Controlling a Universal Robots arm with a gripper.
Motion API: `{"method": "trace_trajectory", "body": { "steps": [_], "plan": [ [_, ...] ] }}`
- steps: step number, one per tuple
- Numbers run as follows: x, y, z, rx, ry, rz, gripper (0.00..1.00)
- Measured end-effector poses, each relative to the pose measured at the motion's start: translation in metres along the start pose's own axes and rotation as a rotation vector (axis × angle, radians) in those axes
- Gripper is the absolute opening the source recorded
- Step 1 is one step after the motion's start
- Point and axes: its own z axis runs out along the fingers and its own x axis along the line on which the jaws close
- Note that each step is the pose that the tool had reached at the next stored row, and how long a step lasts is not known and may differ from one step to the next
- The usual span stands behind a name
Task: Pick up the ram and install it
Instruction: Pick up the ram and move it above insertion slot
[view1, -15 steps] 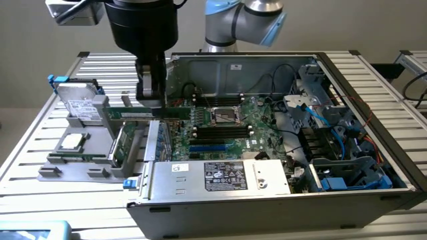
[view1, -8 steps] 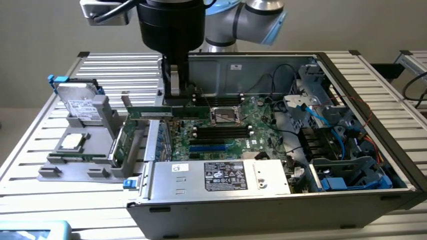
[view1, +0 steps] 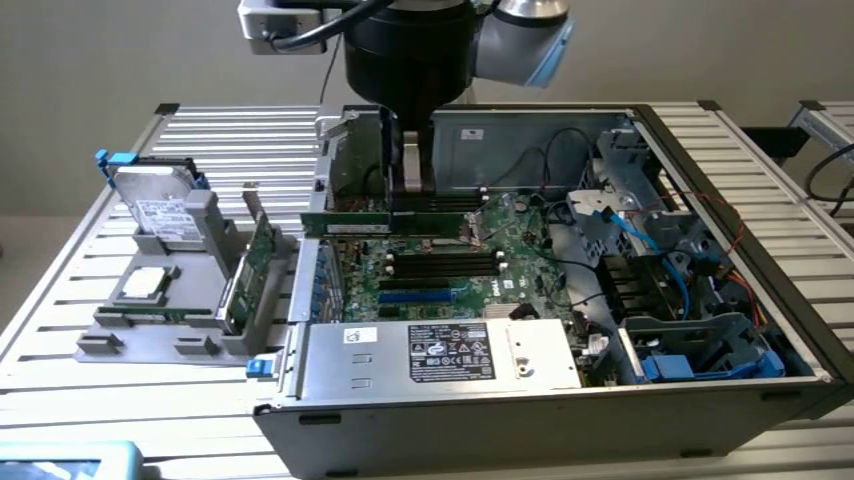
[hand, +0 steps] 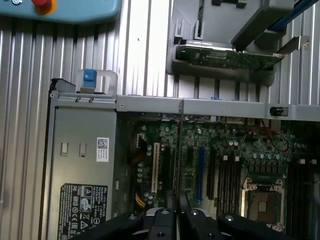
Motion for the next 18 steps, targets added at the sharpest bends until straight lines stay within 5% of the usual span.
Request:
{"method": "trace_trajectory", "body": {
  "steps": [9, 18],
  "plan": [
    [-0.018, -0.0372, 0.0117, -0.0001, 0.0003, 0.000, 0.14],
    [-0.050, -0.0532, 0.0271, 0.0000, 0.0008, 0.000, 0.14]
  ]
}}
